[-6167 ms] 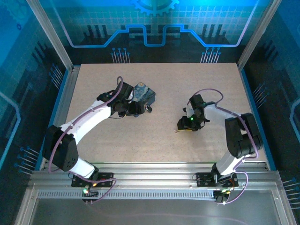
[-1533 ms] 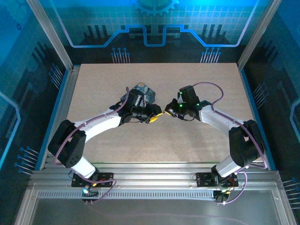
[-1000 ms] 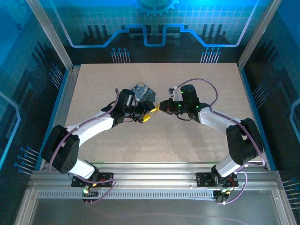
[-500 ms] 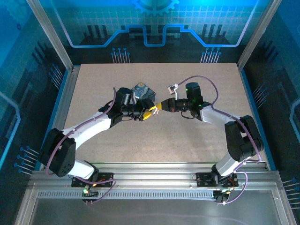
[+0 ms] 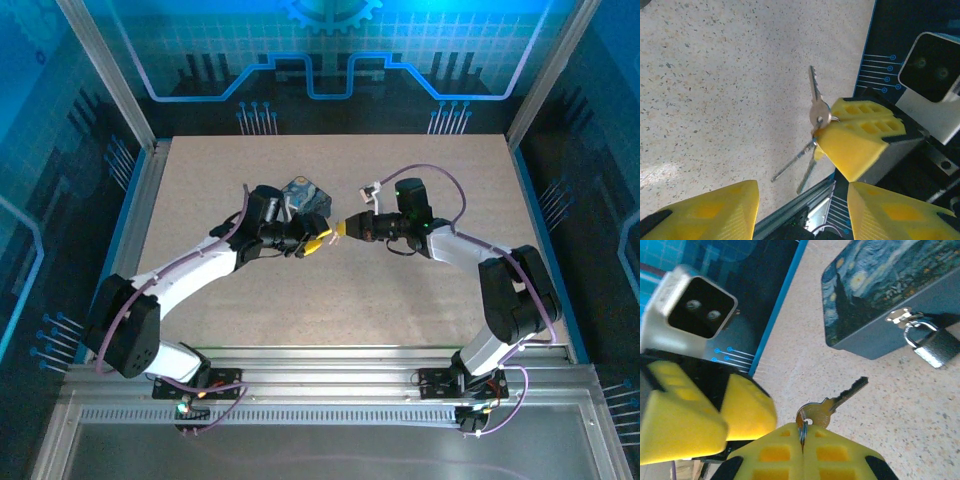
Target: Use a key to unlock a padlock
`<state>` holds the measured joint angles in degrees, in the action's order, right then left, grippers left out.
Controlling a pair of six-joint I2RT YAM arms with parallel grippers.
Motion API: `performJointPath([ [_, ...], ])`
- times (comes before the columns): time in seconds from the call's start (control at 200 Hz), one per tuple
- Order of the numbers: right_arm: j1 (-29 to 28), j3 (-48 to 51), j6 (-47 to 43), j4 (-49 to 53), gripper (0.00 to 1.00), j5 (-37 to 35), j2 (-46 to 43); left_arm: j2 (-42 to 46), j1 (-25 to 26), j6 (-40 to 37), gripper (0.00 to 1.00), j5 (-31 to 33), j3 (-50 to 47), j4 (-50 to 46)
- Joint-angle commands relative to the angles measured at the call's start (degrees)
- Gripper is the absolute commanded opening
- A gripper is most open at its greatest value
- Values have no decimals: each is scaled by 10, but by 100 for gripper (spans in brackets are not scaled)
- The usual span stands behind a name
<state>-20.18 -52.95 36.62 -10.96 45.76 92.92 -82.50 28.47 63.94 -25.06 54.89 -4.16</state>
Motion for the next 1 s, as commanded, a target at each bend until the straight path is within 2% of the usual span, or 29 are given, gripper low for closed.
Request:
performJointPath([
  [0.0,5,-1,14,-2,0,-32,-9,20,8,-15,50,-8,17,-26],
  [0.305,2,13,47,-39,0,-54,-14,-12,45,52,46,-1,-1,46],
  [0.995,-13,19,81,-72,0,-50,-13,-45,48,72,36,30,-6,64],
])
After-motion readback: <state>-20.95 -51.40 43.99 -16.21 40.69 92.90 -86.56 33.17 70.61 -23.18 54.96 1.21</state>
